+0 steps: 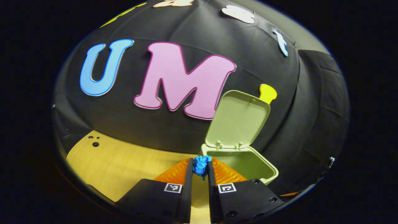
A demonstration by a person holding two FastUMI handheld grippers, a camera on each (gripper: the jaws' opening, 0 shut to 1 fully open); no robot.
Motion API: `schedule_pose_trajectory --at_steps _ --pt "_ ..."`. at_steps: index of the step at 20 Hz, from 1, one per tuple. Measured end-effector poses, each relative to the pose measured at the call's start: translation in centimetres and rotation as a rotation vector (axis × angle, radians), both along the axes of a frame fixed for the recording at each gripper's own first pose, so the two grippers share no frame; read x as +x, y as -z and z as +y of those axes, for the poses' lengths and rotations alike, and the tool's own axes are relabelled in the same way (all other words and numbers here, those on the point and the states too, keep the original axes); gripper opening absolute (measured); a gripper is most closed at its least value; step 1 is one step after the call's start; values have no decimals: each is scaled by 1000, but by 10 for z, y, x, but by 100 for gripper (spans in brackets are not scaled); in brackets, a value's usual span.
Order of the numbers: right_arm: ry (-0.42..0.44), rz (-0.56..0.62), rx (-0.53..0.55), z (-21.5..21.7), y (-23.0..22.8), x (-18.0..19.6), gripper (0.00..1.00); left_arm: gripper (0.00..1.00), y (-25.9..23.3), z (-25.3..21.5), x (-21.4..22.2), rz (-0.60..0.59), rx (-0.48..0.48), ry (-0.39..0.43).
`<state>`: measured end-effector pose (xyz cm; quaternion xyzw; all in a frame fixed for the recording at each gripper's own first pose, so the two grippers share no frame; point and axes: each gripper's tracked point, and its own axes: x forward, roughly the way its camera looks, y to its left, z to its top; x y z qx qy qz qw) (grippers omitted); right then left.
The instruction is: Press the lid of the desktop garbage bin to open it, pick up the crumpled paper on the desktop and throw it into the bin, then pick up the pop can on the desktop and drop it into the bin, and finally close the garbage bin lid.
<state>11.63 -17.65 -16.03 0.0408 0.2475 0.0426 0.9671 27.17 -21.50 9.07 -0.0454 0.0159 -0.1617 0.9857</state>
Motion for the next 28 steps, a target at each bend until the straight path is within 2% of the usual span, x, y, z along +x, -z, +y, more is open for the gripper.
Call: schedule_pose_trajectory --at_steps 3,7,13,15,18,20,21,25,28 --pt "-3 25 25 -2 12 1 99 27 0 -30 3 -15 54 39" --pt "-47 44 35 10 17 -2 99 29 8 -58 11 -16 114 79" --pt "-80 74 67 26 20 2 99 38 24 -78 19 25 155 88" --pt "-94 83 82 36 20 3 99 44 25 -81 23 23 163 82" --pt "-111 91 82 48 19 3 99 72 18 -83 19 1 172 92" --pt "-117 96 82 56 19 2 99 94 11 -74 17 -22 172 77" --pt "-119 99 81 59 20 2 99 98 7 -67 14 -39 172 66" --pt "-113 129 61 69 27 -2 99 97 -4 -16 -4 -71 143 -12" --pt "-106 137 30 81 29 -6 99 97 2 45 -22 -66 130 -94"
